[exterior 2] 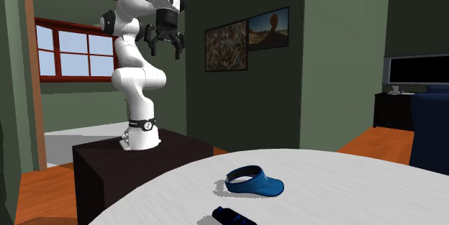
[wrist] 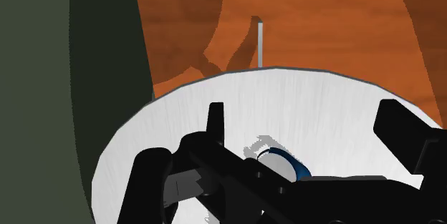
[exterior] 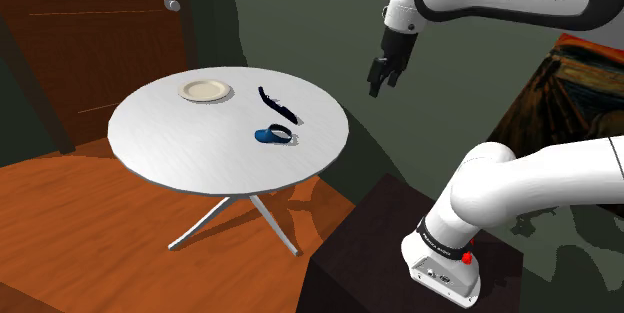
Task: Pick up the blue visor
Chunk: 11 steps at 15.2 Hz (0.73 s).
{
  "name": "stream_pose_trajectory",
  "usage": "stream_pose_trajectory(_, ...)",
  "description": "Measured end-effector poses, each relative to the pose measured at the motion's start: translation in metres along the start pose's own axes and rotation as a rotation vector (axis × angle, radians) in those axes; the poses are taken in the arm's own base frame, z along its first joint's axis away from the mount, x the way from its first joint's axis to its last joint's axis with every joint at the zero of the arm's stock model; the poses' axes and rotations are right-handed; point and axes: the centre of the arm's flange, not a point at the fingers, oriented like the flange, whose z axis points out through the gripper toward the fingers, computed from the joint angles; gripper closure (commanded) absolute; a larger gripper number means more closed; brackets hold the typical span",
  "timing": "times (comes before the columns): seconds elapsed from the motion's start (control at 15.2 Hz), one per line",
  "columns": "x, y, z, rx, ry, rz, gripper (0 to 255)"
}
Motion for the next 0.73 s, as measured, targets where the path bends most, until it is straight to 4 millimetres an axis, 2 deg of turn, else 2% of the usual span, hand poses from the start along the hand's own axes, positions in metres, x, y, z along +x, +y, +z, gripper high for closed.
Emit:
stream_pose_trajectory(0.07,0.000,0.000,0.000,0.000,0.000,0.000,0)
stream_pose_trajectory(0.2,0.012,0.003,0.009,0.006,-0.004,-0.011,0)
stream_pose_trajectory(0.73,0.096,0.017,0.073,0.043,-0.026,-0.081,0)
